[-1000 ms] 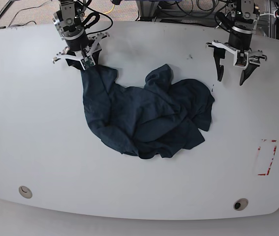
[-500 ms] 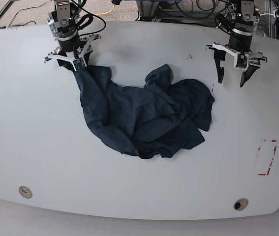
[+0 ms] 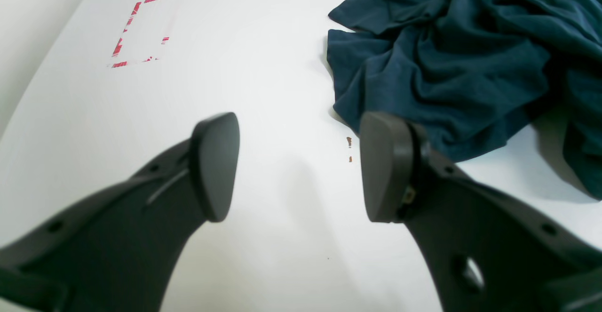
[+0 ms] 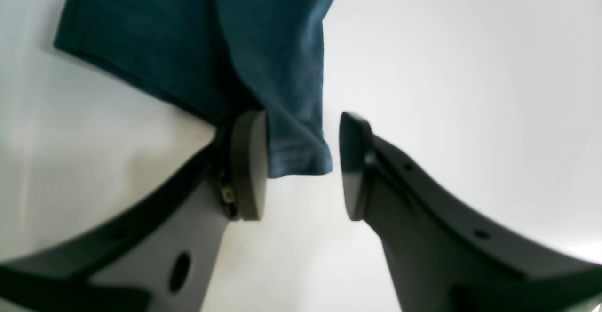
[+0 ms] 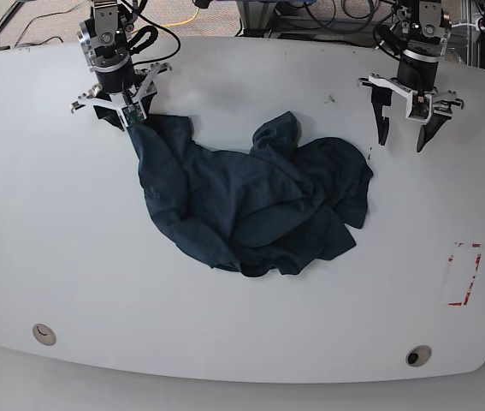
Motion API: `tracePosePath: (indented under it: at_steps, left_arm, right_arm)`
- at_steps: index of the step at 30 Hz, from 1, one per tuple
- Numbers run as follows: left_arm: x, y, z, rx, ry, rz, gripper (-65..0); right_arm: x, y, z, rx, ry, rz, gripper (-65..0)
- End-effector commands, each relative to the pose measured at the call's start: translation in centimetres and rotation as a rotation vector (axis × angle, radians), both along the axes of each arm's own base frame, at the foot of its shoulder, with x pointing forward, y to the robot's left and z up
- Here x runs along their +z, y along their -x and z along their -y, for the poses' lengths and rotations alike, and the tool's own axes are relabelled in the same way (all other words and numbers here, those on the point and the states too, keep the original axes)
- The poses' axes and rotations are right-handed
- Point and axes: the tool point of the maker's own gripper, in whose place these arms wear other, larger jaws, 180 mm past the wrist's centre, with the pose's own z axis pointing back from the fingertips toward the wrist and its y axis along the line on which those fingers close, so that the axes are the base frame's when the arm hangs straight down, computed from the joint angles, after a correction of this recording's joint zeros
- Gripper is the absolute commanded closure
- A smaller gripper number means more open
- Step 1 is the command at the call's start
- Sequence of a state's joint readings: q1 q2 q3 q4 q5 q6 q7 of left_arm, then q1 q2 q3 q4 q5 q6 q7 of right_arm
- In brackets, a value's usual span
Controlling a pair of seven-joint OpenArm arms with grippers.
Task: Layout the t-shirt on the table in an organized manner, then fold the t-shirt properly
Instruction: 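Lower the left gripper onto the shirt's opposite edge and grasp it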
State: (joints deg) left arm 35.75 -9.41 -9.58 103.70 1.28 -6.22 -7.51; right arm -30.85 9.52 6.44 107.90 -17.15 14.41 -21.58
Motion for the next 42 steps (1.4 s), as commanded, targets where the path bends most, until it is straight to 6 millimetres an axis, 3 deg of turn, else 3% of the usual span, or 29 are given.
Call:
tracePosePath:
  at_steps: [1, 13, 30, 34, 38, 42]
  left_arm:
    - [1.1, -0.3, 0.0, -0.005, -0.002, 0.044, -37.9]
    - [1.1, -0.3, 0.0, -0.006, -0.004, 0.044, -37.9]
    - [1.1, -0.3, 0.0, -0.007, -0.005, 0.044, -37.9]
    - [1.2, -0.4, 0.0, -0.007, -0.005, 0.049, -37.9]
    - [1.6, -0.9, -0.1, -0.006, -0.007, 0.064, -37.9]
    - [1.6, -0.9, -0.1, -0.006, -0.007, 0.064, -37.9]
  right_arm:
    - [1.0, -0.7, 0.2, 0.002, 0.006, 0.04, -23.9]
    - [1.3, -2.6, 0.3, 0.003, 0.002, 0.071, -23.9]
    - [0.2, -2.3, 0.3, -0.001, -0.007, 0.041, -23.6]
    - [0.1, -2.3, 0.3, -0.002, -0.007, 0.04, -16.8]
    - [0.1, -2.4, 0.4, -0.005, -0.005, 0.041, -0.2]
    - [0.3, -2.7, 0.4, -0.005, -0.005, 0.048, -0.5]
